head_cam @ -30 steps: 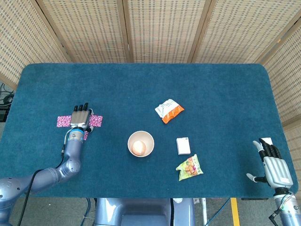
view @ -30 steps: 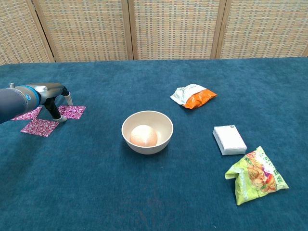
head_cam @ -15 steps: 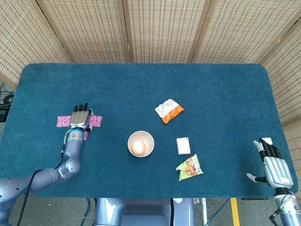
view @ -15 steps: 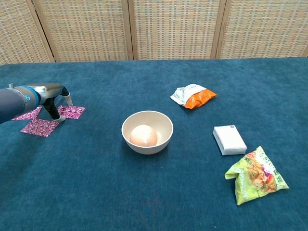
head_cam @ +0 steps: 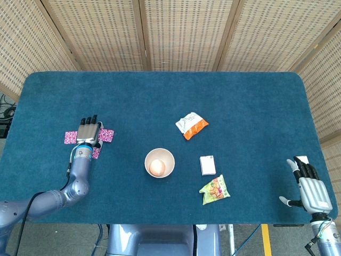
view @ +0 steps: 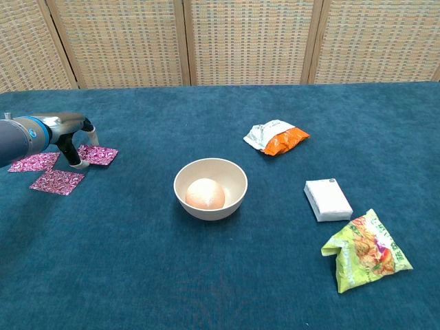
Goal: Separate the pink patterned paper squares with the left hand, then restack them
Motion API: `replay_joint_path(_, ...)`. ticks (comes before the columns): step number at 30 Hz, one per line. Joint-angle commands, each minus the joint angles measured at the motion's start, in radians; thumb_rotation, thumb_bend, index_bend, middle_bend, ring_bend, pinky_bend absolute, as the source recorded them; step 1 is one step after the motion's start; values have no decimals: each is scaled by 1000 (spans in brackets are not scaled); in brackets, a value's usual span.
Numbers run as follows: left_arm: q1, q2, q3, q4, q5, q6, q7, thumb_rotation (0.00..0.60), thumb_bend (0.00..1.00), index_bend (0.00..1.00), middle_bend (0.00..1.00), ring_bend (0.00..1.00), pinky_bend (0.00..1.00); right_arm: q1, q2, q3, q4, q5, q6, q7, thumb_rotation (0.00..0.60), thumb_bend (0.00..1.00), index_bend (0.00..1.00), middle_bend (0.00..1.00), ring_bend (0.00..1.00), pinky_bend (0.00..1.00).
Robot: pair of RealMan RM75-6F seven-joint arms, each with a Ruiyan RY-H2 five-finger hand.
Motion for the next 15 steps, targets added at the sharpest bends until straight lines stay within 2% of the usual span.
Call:
replay_joint_path(1, 5, 10, -1, -7, -1, 5, -3, 600, 380, 477, 0, 0, 0, 0, 1, 0, -1, 0, 1, 0, 600, 105, 0, 0, 0, 0)
replay_joint_path(12, 44, 86, 7, -31, -11, 9, -24, 600, 378, 477, 0, 0, 0, 0, 1, -1, -3, 1, 0, -6, 600, 105, 0, 0, 0, 0)
replay_joint_path(15, 61, 109, 24, -27, 9, 11, -31, 600, 376, 477, 0, 0, 0, -1, 0, -1, -5, 0, 2, -9, 600, 105, 0, 0, 0, 0)
